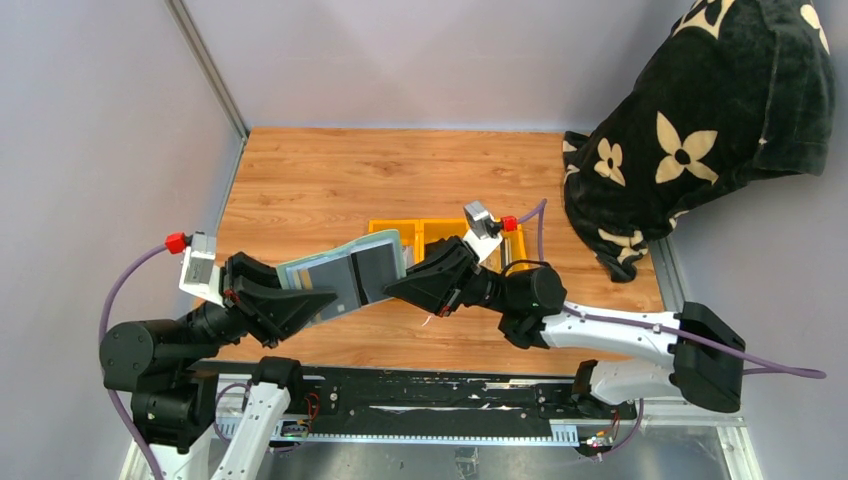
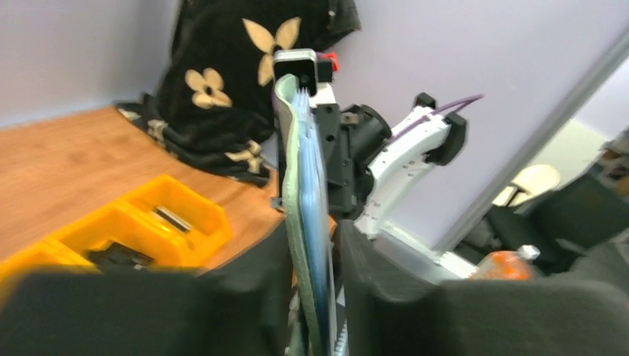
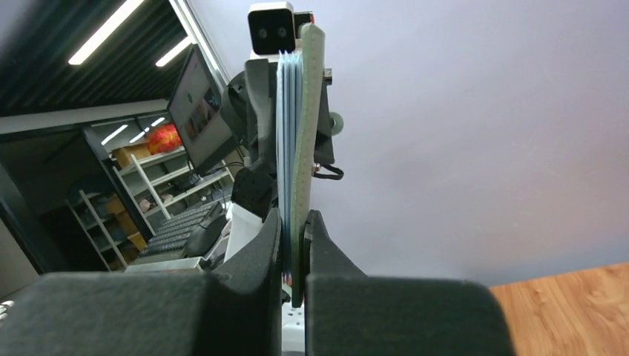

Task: Take the credit cards out of the card holder
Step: Remove the credit card from the card holder.

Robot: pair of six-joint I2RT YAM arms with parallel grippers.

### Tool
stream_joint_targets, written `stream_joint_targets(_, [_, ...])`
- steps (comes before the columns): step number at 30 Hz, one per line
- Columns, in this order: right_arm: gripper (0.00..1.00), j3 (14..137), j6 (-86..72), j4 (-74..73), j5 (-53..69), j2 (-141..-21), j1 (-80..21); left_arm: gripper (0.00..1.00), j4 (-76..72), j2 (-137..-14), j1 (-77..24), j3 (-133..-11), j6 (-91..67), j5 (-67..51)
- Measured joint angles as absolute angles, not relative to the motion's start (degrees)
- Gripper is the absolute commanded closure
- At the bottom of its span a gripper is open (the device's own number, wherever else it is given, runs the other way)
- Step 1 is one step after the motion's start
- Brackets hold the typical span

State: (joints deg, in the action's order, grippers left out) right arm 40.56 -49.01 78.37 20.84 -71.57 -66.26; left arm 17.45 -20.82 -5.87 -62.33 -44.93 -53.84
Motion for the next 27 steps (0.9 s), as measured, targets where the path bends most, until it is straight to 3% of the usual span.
stream_joint_targets(2, [1.00, 40.9, -48.6, 74.2, 21.0, -69.5, -66.3, 0.20, 19.0, -20.7, -5.9, -62.4, -43.0, -53.9])
stream_joint_targets(3, [1.00, 41.3, -48.2, 71.5, 21.3, -68.4, -66.3, 0.11, 20.8, -20.7, -5.9, -62.7, -42.2, -54.3])
stream_joint_targets(7, [1.00, 48.7, -41.5, 48.5, 23.1, -62.9, -66.3, 0.01, 28.6, -21.6, -5.9, -65.5, -34.7, -54.7])
stream_joint_targets(10, [1.00, 62.4, -31.0, 23.1, 24.5, -61.5, -66.3, 0.00, 35.3, -23.2, -5.9, -69.9, -27.4, -55.0])
stream_joint_targets(17, [1.00, 83.5, -13.5, -15.7, 30.9, -67.0, -66.3, 0.01, 41.0, -23.5, -5.9, -72.7, -17.4, -58.0])
stream_joint_targets(27, [1.00, 97.6, -0.9, -43.1, 33.3, -80.8, -69.4, 0.19, 42.9, -23.9, -5.9, -63.6, -14.7, -67.1])
